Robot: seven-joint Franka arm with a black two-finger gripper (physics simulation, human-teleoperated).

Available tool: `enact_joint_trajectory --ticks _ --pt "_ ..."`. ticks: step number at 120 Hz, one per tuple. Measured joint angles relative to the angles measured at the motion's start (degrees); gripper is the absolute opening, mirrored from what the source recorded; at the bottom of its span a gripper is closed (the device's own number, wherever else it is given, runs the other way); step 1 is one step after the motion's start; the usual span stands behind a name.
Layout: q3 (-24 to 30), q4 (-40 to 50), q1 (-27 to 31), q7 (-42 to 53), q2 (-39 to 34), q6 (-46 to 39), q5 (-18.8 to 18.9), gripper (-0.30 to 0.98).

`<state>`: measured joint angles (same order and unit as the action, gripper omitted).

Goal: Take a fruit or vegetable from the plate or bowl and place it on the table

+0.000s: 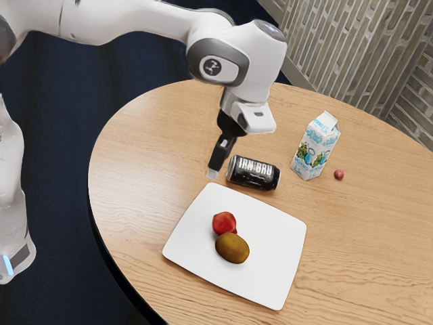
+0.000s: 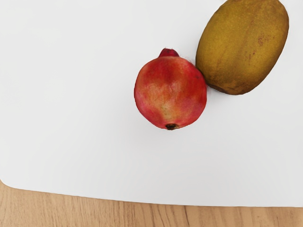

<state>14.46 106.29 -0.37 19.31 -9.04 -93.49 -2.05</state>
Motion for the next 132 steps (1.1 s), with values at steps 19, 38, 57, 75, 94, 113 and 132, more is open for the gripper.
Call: enact_joint_trajectory --ticks 19,38,57,75,94,113,132 --pt "2.0 -8.7 -0.4 1.6 9.5 -1.1 0.4 0.69" --pt "3.8 -9.0 0.8 2.8 10.9 -1.7 0.6 0.69" --pt "4.4 -6.3 0.2 3.8 12.3 -3.1 0.7 0.69" --pt "4.4 -3.8 -0.2 5.0 11.5 -4.0 0.8 0.69" --pt "4.3 -0.8 -0.1 9.6 9.0 -5.5 0.9 0.69" --pt "4.3 1.2 -0.2 14.1 8.9 -7.0 0.7 0.69" --pt "4.3 1.3 -0.4 17.7 8.8 -8.1 0.6 0.69"
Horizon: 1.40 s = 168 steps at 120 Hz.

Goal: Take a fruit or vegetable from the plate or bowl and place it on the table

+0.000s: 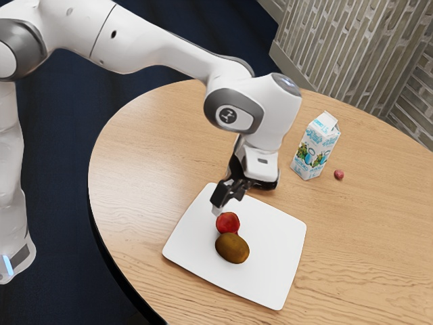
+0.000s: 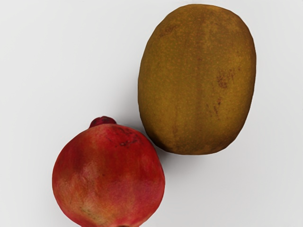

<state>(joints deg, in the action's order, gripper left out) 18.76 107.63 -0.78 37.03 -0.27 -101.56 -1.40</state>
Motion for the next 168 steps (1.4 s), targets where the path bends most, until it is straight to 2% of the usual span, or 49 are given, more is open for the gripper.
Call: enact_joint_trajectory --ticks 53,100,168 --pt "-0.8 -0.5 -1.4 6.8 1.6 -0.8 0.2 0.69" --pt "-0.8 -4.4 0.7 10.0 5.9 -1.1 0.7 0.69" --pt "-0.5 -1.2 0.5 12.0 6.7 -2.5 1.2 0.69"
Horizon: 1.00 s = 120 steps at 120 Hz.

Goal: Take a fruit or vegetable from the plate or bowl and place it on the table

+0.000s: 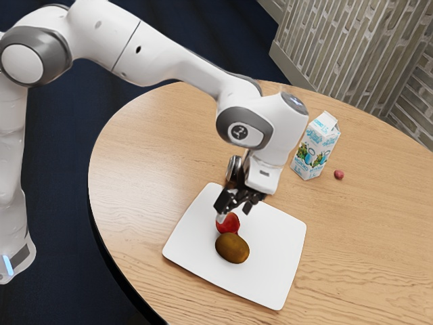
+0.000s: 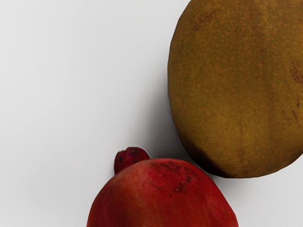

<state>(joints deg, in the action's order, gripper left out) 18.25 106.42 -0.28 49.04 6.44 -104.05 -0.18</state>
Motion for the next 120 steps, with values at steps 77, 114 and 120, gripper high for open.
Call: enact_joint_trajectory --ticks 77,114,120 --pt "0.5 1.1 -0.1 -0.1 2.7 -2.3 2.8 0.42" --pt "13.9 -49.1 -3.6 -1.4 25.3 6.8 8.4 0.32" --pt "17.0 -56.0 -5.3 -1.5 31.7 8.5 10.7 0.30"
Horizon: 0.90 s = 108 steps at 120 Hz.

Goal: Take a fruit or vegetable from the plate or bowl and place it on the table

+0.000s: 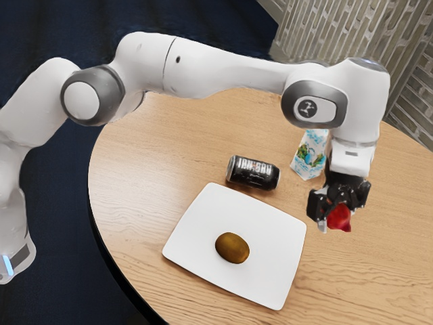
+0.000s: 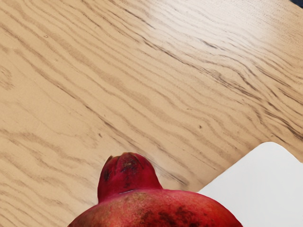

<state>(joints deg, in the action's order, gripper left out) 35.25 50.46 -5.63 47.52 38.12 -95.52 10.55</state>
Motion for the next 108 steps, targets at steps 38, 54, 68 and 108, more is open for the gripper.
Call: enact_joint_trajectory --ticks 38,54,68,108 --pt "-10.1 -9.8 -14.2 0.7 5.8 3.2 1.1 0.55" --pt "-9.9 -9.6 -13.4 1.4 1.2 7.3 1.1 0.63" --pt "-21.0 23.1 -4.3 -2.5 -33.6 12.0 -3.1 0.66" --pt "-37.1 4.9 4.8 -15.0 -14.6 15.4 -9.9 0.68"
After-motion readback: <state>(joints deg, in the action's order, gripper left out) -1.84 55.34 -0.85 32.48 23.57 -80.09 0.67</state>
